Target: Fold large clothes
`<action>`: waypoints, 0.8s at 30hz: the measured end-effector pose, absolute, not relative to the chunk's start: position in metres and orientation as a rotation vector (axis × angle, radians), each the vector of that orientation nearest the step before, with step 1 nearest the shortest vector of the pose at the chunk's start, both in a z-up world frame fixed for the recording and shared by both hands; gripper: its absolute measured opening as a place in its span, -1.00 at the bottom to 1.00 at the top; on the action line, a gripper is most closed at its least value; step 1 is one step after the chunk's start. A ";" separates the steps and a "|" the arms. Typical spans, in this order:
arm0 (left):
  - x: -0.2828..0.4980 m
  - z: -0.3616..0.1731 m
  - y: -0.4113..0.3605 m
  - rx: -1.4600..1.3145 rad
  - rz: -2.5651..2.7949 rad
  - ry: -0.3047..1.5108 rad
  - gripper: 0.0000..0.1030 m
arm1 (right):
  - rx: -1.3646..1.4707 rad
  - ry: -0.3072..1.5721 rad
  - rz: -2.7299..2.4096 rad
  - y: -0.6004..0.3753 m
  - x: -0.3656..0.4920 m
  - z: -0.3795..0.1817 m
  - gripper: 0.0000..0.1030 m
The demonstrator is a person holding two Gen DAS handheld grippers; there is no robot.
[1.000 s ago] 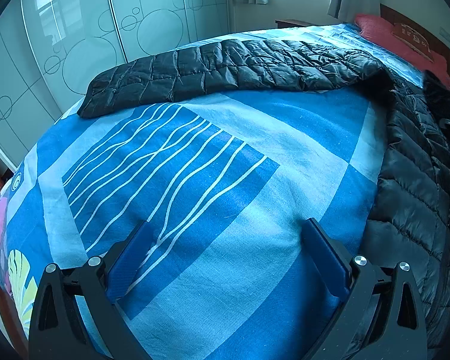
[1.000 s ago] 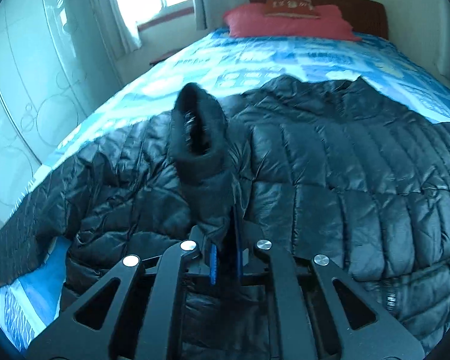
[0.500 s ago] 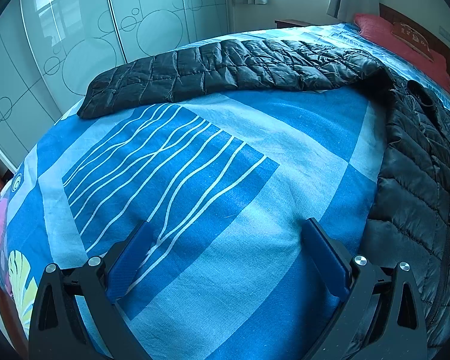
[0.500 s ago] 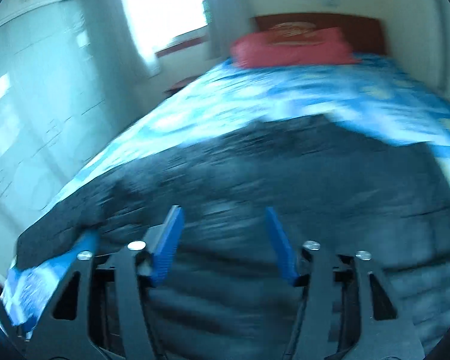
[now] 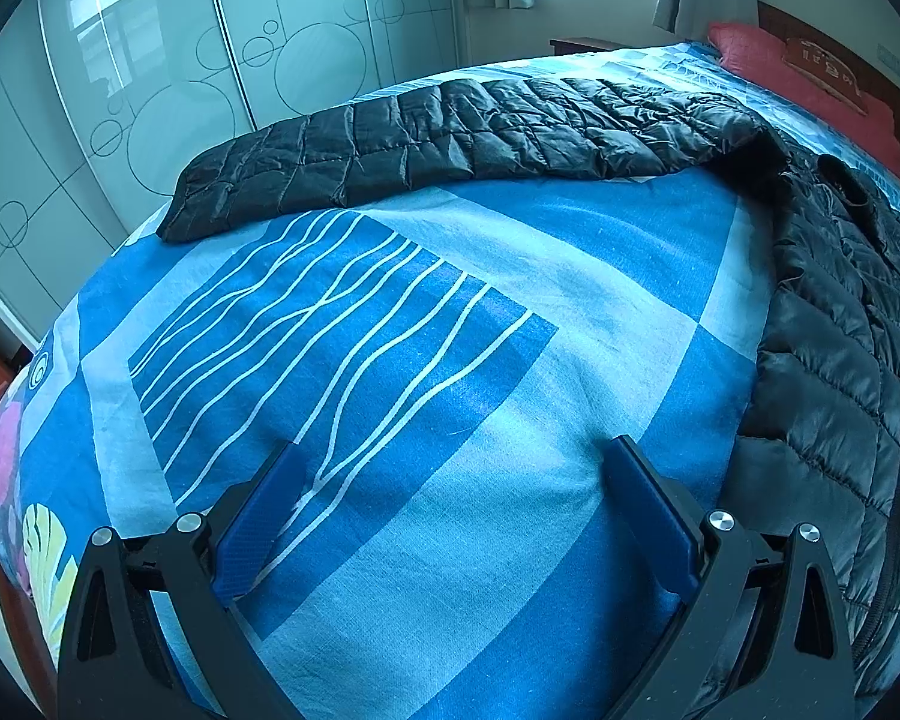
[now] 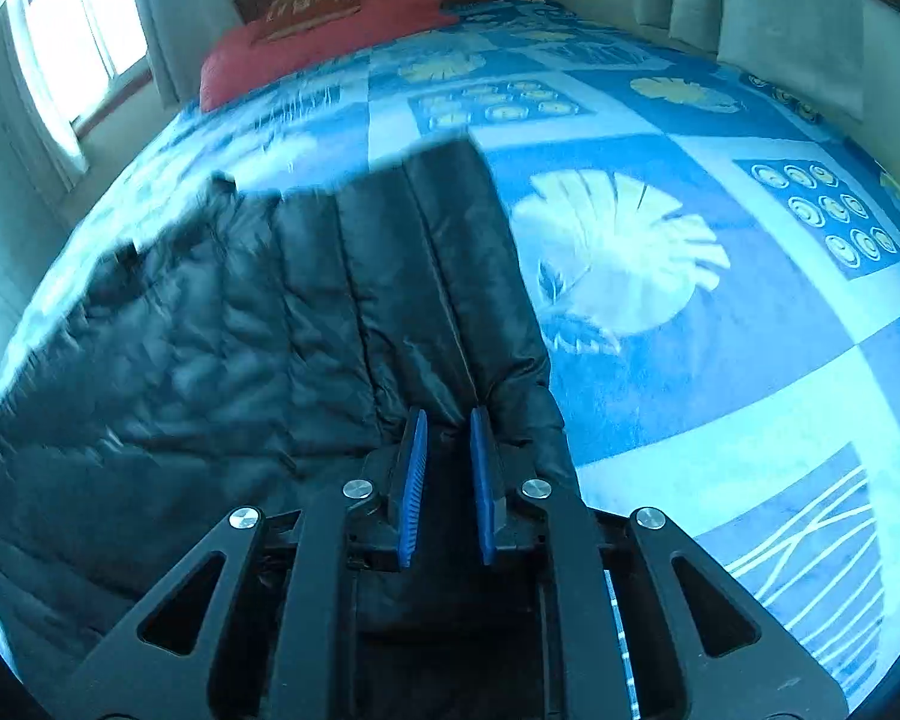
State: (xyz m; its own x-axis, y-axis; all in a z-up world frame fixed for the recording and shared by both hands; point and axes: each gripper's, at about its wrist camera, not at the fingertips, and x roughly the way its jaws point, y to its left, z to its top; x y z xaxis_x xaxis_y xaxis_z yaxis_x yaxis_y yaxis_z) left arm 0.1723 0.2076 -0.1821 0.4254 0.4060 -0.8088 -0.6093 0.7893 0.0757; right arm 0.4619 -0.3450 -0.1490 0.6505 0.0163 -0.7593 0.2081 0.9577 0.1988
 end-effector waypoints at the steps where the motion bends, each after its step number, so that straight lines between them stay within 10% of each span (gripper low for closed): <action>1: 0.172 -0.182 0.207 -0.242 0.643 0.935 0.93 | 0.273 0.817 -0.111 -0.344 0.466 -0.139 -0.69; 24: 0.174 -0.184 0.208 -0.238 0.647 0.935 0.93 | 0.105 0.868 -0.123 -0.294 0.459 -0.166 -0.21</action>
State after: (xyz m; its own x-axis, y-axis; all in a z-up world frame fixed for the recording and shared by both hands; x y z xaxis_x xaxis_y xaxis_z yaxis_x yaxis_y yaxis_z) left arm 0.1739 0.2083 -0.1839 0.4228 0.4117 -0.8073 -0.6101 0.7881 0.0824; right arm 0.4591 -0.2944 -0.1656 0.6401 -0.0645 -0.7656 0.1502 0.9877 0.0424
